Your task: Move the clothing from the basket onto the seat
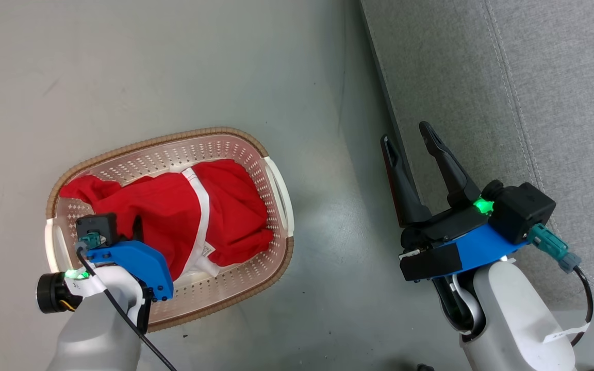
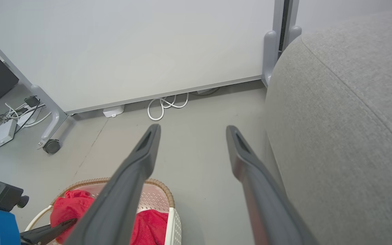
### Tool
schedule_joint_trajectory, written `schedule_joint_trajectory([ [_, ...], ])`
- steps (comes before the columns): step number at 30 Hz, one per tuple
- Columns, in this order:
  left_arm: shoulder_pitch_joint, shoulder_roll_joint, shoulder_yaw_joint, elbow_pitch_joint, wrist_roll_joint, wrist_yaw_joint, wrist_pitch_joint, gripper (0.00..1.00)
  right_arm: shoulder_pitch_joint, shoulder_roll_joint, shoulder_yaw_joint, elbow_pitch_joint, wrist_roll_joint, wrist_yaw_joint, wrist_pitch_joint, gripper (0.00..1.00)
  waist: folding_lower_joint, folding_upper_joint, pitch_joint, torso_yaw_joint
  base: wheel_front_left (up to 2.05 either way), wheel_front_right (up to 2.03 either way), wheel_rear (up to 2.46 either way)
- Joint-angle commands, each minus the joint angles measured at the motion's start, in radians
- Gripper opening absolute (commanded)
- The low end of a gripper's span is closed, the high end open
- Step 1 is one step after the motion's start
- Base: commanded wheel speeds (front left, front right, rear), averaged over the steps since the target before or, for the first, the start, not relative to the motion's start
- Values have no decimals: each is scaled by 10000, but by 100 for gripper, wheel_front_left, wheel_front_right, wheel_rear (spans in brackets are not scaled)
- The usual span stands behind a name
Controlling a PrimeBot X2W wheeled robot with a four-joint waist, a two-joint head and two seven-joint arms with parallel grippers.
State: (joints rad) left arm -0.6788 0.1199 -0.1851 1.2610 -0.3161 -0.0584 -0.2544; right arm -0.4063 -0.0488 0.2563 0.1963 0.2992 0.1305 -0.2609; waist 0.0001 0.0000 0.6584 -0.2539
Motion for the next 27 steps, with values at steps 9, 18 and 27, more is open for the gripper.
schedule_joint_trajectory([
  [9,252,-180,-78,80,-163,-109,-102,0,27,-31,-19,207,54,4,-60,100,-1,0,-675,122,0,0,0],
  [18,772,-557,-722,-134,97,-406,-117,0,645,-32,-261,770,-28,4,-58,100,-1,0,-2543,739,0,0,0],
  [27,1447,-704,-2019,-872,-194,-722,-118,0,1667,-34,-450,1335,40,4,-49,100,-1,0,-4825,1430,0,0,0],
])
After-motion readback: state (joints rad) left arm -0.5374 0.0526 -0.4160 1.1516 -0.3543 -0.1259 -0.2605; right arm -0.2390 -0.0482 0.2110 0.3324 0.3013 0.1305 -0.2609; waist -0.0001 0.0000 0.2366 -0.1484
